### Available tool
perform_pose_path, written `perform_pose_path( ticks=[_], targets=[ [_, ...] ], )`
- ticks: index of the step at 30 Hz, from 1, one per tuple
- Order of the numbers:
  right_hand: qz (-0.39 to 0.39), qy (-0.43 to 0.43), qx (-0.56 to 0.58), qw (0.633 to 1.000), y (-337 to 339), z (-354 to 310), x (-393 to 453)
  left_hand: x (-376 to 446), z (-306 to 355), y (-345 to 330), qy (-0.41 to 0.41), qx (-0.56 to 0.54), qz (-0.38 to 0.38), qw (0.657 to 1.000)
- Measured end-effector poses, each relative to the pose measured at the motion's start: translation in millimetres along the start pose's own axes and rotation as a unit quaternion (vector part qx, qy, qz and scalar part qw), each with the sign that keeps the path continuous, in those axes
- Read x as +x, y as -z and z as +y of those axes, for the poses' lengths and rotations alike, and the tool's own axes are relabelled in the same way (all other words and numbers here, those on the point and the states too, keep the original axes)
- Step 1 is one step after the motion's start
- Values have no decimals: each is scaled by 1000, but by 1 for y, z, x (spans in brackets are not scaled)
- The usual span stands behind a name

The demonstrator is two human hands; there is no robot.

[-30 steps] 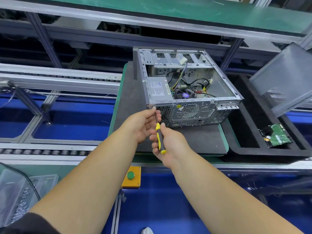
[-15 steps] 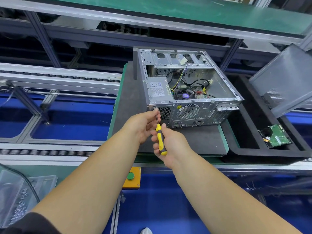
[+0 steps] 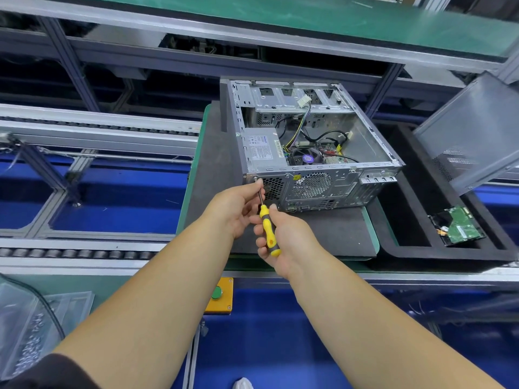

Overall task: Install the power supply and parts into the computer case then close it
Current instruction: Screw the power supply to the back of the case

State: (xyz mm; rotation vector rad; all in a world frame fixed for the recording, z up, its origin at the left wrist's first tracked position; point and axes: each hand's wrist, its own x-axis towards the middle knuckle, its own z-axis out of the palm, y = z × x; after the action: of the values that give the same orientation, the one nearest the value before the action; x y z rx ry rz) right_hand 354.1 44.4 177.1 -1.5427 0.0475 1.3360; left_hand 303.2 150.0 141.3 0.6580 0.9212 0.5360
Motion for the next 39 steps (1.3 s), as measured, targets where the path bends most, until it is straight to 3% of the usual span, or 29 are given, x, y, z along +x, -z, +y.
perform_pose_path(
  ticks=[5,16,22,32,39],
  targets=[
    [-29,-19,53,998,1,-2,0,-3,3,2,11,-11,-36,999],
    [-2,-1,-3,1000,2,-1,1,1,-1,0,-3,-7,15,1000],
    [-33,-17,58,998,3,-3,2,-1,4,3,3,4,-30,1000],
    [-1,3,-28,1000,2,-1,2,3,1,5,3,10,-17,1000],
    [-40,-11,33,999,4,0,2,3,3,5,-9,16,-34,999]
  ],
)
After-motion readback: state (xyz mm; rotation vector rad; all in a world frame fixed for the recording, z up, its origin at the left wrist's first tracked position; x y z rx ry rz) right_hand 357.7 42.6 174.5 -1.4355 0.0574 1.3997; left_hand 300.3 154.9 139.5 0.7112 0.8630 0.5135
